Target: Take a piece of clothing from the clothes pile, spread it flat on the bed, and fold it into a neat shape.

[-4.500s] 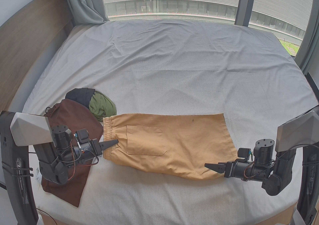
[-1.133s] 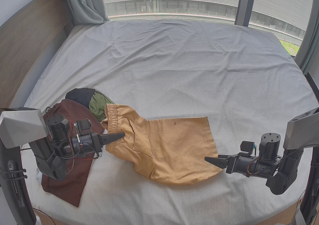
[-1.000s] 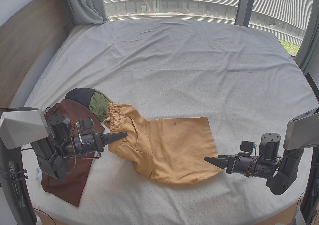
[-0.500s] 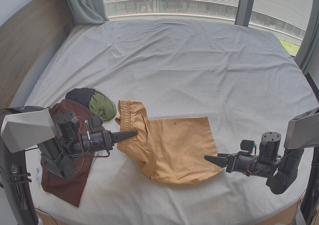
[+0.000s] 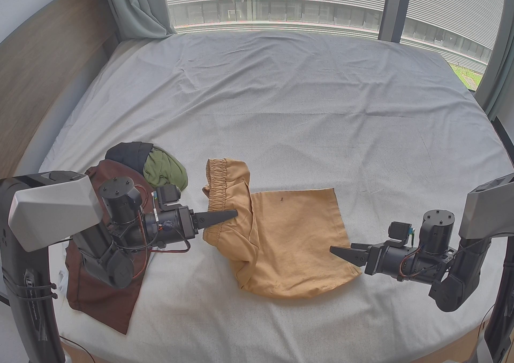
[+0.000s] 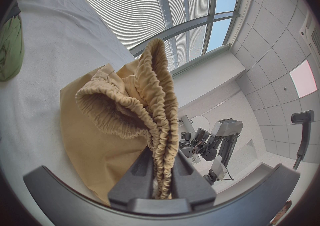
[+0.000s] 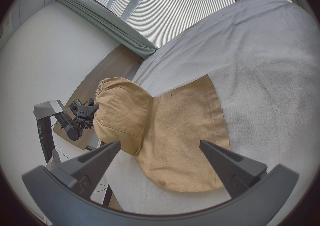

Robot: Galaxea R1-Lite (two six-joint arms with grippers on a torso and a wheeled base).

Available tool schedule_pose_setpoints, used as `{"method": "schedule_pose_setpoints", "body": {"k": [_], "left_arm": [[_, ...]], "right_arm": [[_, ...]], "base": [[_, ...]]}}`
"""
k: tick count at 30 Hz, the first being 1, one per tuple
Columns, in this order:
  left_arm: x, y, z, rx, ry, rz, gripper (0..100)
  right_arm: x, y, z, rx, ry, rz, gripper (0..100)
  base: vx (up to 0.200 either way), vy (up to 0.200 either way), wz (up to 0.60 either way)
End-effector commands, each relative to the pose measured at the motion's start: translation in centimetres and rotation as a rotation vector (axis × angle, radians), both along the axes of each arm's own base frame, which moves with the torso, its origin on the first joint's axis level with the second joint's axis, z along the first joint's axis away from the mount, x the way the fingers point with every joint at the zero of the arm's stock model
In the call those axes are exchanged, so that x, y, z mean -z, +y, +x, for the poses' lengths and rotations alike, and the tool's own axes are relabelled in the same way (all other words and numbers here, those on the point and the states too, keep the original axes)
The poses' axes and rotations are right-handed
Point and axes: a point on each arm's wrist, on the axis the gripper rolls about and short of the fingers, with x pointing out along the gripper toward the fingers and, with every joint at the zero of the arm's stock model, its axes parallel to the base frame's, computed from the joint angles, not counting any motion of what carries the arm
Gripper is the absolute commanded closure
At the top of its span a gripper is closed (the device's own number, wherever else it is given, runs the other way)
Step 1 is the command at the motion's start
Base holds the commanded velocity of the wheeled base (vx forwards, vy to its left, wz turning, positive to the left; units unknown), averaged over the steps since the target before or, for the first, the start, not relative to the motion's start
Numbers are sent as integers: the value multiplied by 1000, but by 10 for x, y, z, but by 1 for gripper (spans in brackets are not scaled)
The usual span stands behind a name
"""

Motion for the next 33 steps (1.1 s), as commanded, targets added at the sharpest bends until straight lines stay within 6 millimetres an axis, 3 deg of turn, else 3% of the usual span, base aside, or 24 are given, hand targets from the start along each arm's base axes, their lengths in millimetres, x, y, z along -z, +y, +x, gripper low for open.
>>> {"method": "schedule_pose_setpoints", "body": {"k": [1, 10, 18, 33], "left_arm": [[-2, -9, 2, 22, 1, -11, 100], [-2, -30, 8, 40, 43, -46, 100], [12, -54, 11, 57, 87, -53, 100], [26, -75, 13, 99, 96, -51, 100]], "right_arm": [[-2, -1, 1, 2, -8, 3, 0], [-4, -3, 6, 17, -24, 12, 0], [-6, -7, 14, 37, -46, 19, 0], [-11, -9, 21, 62, -50, 57, 0]], "base": [[0, 0, 0], [0, 0, 0], [0, 0, 0], [0, 0, 0]]}}
